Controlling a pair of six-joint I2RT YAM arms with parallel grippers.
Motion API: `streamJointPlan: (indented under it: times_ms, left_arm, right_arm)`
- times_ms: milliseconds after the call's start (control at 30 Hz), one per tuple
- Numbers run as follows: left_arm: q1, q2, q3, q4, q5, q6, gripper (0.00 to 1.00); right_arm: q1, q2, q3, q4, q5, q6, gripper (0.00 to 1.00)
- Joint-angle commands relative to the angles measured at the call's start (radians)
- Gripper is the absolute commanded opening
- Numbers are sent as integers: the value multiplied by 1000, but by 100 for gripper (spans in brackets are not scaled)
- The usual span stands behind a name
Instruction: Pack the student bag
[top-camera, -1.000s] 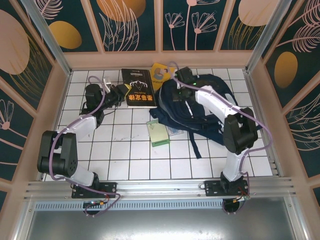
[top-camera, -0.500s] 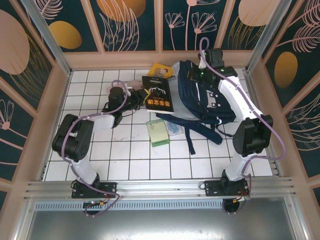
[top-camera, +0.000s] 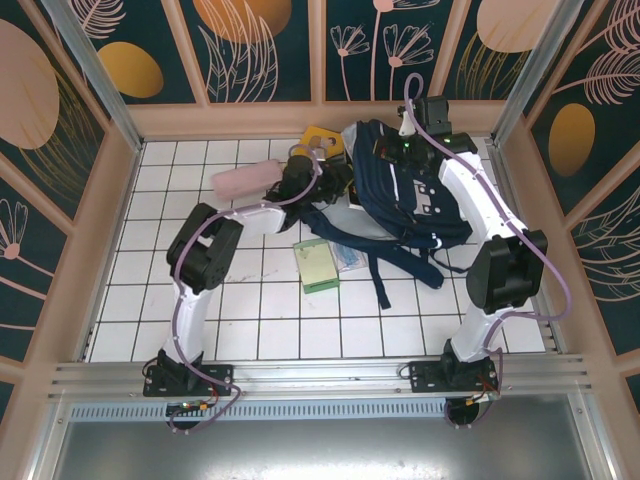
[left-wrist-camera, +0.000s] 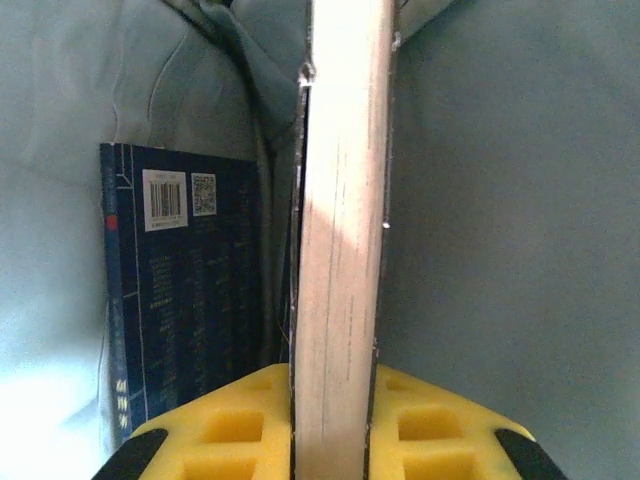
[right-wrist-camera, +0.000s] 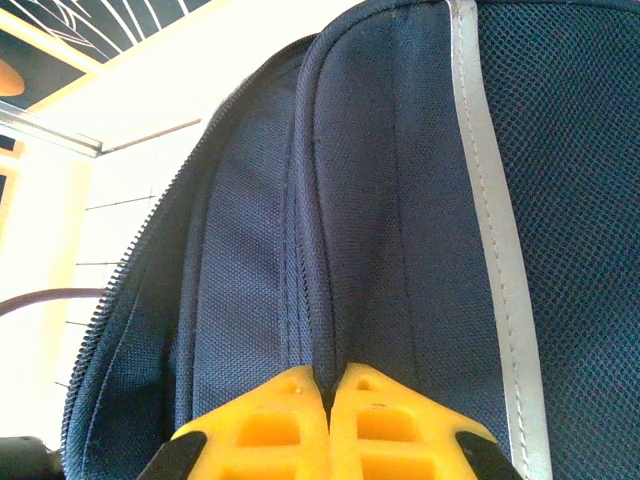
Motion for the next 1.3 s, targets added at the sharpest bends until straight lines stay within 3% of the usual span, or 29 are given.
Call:
streamJointPlan:
  times_ms: [0, 200, 333, 367, 467, 500, 633, 800, 967, 1267]
  left_arm:
    - [-39, 55, 127, -94, -66, 32, 0]
    - [-105, 202, 371, -317, -140, 52, 0]
    - [-128, 284, 491, -423, -129, 64, 0]
    - [-130, 286, 500, -444, -134, 75, 7]
    - [-132, 263, 506, -509, -163, 125, 44]
    - [-132, 248, 506, -536, -177, 145, 52]
    - [-128, 178, 477, -587, -210, 212, 70]
    - [-115, 81, 438, -640, -232, 299, 86]
    - [-91, -56, 330, -672, -278, 373, 91]
    - [-8, -303, 22, -660, -305, 477, 88]
  right_arm:
    - [-2, -91, 17, 152, -86, 29, 0]
    - [-2, -94, 11, 161, -104, 39, 0]
    - [-2, -101, -1, 161, -97, 30, 0]
    - [-6, -103, -4, 159, -95, 30, 0]
    - [-14, -109, -26, 157, -76, 27, 0]
    - [-19, -109, -36, 155, -68, 26, 0]
    - [-33, -118, -76, 154, -36, 16, 0]
    - [-50, -131, -127, 156, -5, 4, 0]
    - [-59, -142, -186, 160, 29, -13, 0]
    - [-60, -158, -304, 120, 179, -53, 0]
